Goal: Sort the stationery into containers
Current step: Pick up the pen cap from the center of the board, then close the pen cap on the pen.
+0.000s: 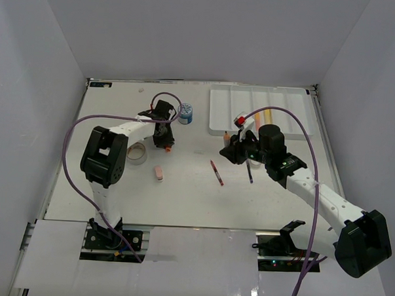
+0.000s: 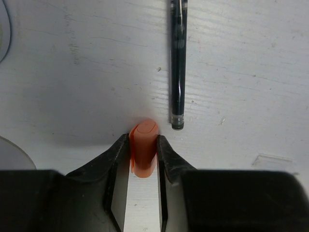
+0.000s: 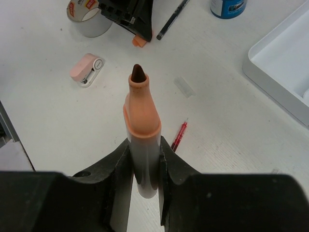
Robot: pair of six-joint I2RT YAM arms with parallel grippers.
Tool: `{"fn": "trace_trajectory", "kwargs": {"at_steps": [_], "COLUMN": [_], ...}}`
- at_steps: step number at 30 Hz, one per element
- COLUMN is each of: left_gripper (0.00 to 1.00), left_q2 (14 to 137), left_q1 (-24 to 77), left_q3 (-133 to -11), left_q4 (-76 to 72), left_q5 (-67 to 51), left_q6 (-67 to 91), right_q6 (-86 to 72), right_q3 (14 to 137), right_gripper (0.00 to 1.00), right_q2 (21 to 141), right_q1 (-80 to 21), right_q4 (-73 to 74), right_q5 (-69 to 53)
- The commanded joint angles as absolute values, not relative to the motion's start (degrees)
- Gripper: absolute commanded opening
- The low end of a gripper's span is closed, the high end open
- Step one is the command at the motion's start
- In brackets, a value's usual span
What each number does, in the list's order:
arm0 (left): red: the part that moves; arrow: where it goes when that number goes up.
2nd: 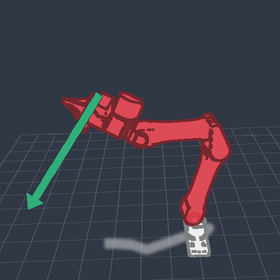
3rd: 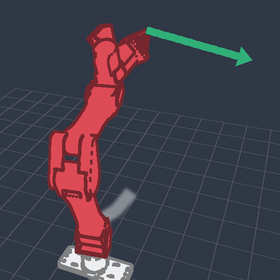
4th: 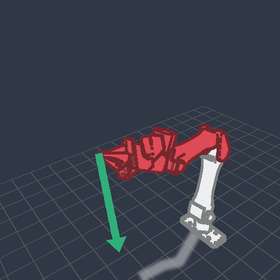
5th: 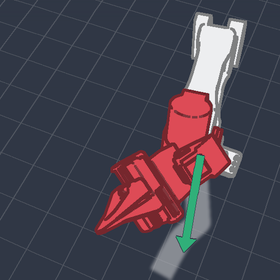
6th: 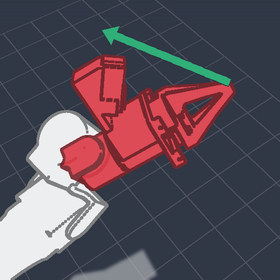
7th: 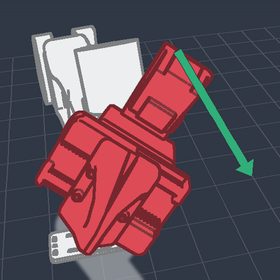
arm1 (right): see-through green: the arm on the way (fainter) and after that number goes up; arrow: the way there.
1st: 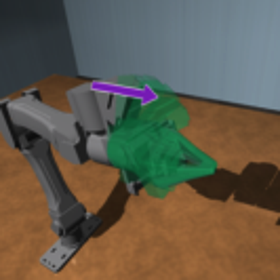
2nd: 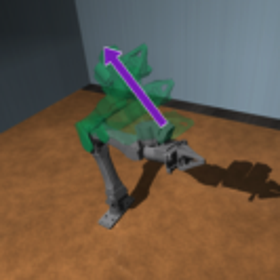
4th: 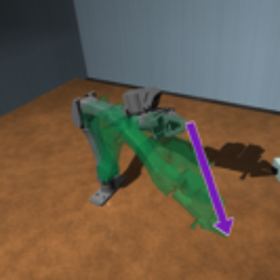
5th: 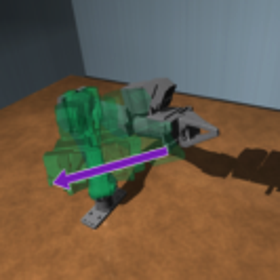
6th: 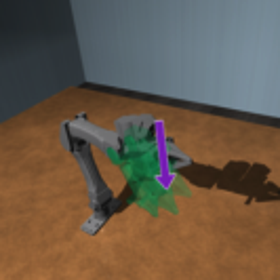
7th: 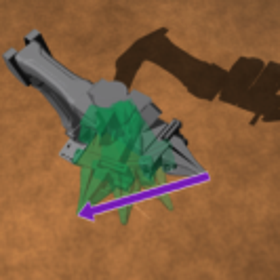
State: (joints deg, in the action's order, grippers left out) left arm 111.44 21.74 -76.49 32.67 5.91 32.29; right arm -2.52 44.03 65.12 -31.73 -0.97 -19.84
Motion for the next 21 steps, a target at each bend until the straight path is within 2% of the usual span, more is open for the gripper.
{"fn": "trace_trajectory", "kwargs": {"at_steps": [1, 6, 15, 21], "left_gripper": [0.24, 0.2, 0.18, 0.19], "left_q2": [106.97, 97.84, 79.12, 75.85], "left_q1": [21.62, 21.62, 21.71, 21.71], "left_q3": [-75.33, -71.99, -60.39, -60.12], "left_q4": [29.64, 22.43, -5.78, -20.72], "left_q5": [3.52, -2.09, -19.66, -29.7], "left_q6": [31.2, 28.74, 27.77, 29.17], "right_q6": [-2.19, -3.16, -7.2, -7.82], "right_q3": [44.73, 46.49, 50.27, 56.33], "right_gripper": [0.08, 0.08, 0.08, 0.08], "right_q2": [64.42, 65.39, 68.55, 72.77], "right_q1": [-31.64, -31.81, -32.69, -34.01], "right_q4": [-3.6, -4.66, -9.92, -11.78], "right_q5": [-22.76, -27.94, -36.02, -44.99]}}
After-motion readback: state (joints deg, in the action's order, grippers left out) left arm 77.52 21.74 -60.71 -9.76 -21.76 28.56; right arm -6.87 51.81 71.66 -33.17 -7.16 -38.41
